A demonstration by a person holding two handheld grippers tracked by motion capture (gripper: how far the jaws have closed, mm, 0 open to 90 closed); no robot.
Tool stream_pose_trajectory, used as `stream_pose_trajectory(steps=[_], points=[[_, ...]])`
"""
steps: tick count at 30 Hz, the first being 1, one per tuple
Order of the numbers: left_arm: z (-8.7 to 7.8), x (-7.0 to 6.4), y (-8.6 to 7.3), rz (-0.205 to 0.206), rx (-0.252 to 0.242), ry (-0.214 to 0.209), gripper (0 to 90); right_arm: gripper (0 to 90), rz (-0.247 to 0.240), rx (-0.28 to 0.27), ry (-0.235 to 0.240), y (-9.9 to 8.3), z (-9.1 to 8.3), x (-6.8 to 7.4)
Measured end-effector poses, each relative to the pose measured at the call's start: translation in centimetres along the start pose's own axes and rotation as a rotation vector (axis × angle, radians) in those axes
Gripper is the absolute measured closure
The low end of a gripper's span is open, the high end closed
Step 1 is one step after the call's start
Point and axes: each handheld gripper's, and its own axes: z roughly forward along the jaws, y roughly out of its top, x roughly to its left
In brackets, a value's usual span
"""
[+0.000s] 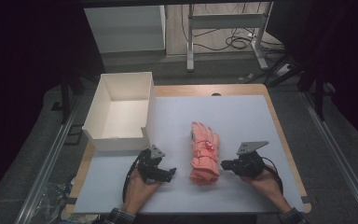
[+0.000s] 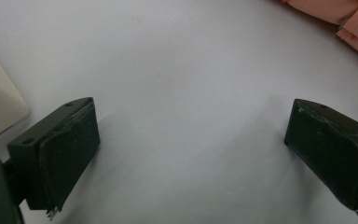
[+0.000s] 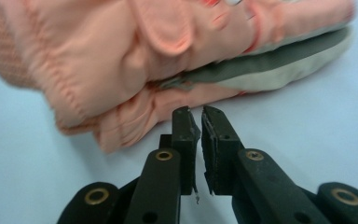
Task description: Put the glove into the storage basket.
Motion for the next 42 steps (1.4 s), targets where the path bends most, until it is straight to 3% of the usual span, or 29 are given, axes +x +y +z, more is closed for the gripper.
stream_pose_trajectory(steps=[5, 7, 13, 16, 32, 42], points=[[0.0, -0.1, 0.0, 0.008, -0.003, 0.007, 2.8, 84.4, -0.027, 0.028, 0.011, -0.6, 0.7, 0.9], [-0.2, -0.3, 0.0, 0.026, -0.011, 0.032, 2.8, 84.5, -0.036, 0.032, 0.014, -0.8, 1.0, 1.2], [-0.5, 0.1, -0.4, -0.018, 0.006, 0.013, 3.1, 84.5, -0.043, 0.032, 0.028, -0.8, 1.6, 1.9], [-0.9, 0.6, -0.7, -0.029, 0.013, 0.036, 3.0, 84.2, -0.039, 0.028, 0.035, -0.7, 2.0, 2.0], [-1.5, 2.1, -1.6, -0.002, 0.007, -0.003, 0.7, 82.9, -0.060, 0.026, 0.070, 0.5, 4.0, 3.1], [-1.6, 2.2, -1.7, 0.007, 0.010, -0.009, 0.5, 83.7, -0.064, 0.027, 0.061, 1.7, 5.7, 3.6]])
